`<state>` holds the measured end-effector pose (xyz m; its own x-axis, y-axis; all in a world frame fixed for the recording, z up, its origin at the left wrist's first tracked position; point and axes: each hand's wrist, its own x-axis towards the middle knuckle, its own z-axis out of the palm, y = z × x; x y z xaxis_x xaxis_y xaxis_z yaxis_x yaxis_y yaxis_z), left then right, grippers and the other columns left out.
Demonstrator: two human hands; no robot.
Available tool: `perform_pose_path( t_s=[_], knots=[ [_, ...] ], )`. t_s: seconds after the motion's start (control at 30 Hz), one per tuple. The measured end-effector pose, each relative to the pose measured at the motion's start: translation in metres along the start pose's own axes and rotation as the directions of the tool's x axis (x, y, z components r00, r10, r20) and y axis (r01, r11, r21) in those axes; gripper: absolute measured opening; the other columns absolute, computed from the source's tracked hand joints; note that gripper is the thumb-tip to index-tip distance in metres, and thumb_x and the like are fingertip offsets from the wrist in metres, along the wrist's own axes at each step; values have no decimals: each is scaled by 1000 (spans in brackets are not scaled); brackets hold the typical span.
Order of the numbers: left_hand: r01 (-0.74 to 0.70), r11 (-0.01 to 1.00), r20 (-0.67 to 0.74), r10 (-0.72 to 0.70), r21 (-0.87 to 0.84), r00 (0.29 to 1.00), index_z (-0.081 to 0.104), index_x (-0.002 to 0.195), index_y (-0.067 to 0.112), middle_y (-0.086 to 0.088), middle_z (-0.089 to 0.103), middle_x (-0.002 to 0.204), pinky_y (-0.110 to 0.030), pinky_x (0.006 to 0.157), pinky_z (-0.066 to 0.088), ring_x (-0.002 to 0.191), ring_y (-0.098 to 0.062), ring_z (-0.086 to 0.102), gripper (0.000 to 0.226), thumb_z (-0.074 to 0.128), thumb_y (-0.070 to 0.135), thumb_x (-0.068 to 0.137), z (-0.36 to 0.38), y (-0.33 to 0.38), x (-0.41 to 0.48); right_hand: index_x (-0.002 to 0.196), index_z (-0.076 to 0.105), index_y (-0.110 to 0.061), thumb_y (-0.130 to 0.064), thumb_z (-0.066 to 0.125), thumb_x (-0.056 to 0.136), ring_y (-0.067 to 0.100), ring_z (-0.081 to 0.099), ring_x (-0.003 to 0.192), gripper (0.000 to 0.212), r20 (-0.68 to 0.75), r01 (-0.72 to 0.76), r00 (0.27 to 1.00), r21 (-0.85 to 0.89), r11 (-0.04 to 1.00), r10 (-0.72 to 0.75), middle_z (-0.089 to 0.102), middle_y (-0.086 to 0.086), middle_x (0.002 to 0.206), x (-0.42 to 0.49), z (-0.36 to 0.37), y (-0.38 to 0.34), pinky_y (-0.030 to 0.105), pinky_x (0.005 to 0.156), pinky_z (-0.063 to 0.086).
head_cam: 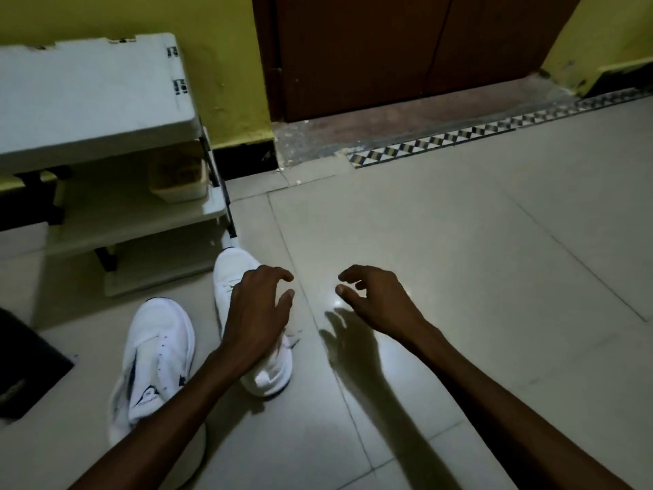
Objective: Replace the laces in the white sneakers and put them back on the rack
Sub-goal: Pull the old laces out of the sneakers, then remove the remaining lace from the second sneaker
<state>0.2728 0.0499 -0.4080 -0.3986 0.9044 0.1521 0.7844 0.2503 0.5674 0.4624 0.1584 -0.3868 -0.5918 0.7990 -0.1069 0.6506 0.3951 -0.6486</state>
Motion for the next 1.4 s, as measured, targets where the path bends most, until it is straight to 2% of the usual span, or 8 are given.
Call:
perform_pose_path(
  t_s=[0.17,0.27,0.33,0.43,0.57,0.83,1.27,1.4],
  knots=[
    [44,977,-166,-9,207,986,66,110,16,-8,63,115,-51,99,41,109,-30,57,30,44,25,93,-42,-32,-35,149,28,-35,-73,55,79,21,33,140,84,230,132,963,39,990,-138,29,1,155,-1,43,-49,38,112,33],
    [259,924,-74,-249,279,966,66,111,19,-8,58,129,-54,108,31,124,-31,48,44,34,43,92,-60,-62,-68,150,23,-38,-74,63,73,24,26,144,94,300,152,942,25,988,-152,17,0,160,-2,74,-75,40,115,30],
    [321,854,32,-365,410,930,60,122,29,-3,42,147,-53,114,21,137,-27,33,42,49,52,90,-67,-76,-86,151,27,-32,-73,67,69,23,27,144,100,295,153,944,6,988,-148,20,1,160,-2,92,-85,39,115,30],
    [345,823,68,-417,451,906,48,135,33,-1,25,157,-51,116,16,143,-25,21,52,55,54,88,-78,-92,-105,151,30,-27,-81,50,54,27,27,144,113,273,152,953,-54,987,-132,24,7,159,2,116,-101,41,116,27],
    [376,796,-2,-426,474,905,48,132,28,-1,32,150,-40,101,36,133,-25,35,46,52,40,88,-86,-99,-109,150,32,-28,-72,50,51,28,30,143,110,265,131,958,-61,989,-111,26,7,158,1,130,-116,38,115,29],
    [336,788,-21,-381,515,924,54,126,21,-6,44,137,-40,87,43,117,-29,48,42,48,35,87,-99,-128,-72,149,34,-25,-47,76,72,27,34,140,90,288,180,946,-83,980,-149,28,5,156,-11,145,-137,35,111,32],
    [273,836,0,-310,476,951,56,129,20,-8,44,139,-45,95,45,120,-30,48,43,52,34,89,-110,-157,-42,148,35,-29,-57,61,65,25,33,140,91,235,125,967,-79,989,-104,30,4,156,-13,166,-158,38,114,32],
    [203,901,-62,-194,383,979,62,122,18,-7,51,137,-45,108,33,126,-25,46,34,51,26,91,-106,-153,-44,148,37,-24,-60,63,76,21,39,136,85,225,86,972,-48,995,-73,38,0,151,-14,159,-157,36,112,35]
  ],
)
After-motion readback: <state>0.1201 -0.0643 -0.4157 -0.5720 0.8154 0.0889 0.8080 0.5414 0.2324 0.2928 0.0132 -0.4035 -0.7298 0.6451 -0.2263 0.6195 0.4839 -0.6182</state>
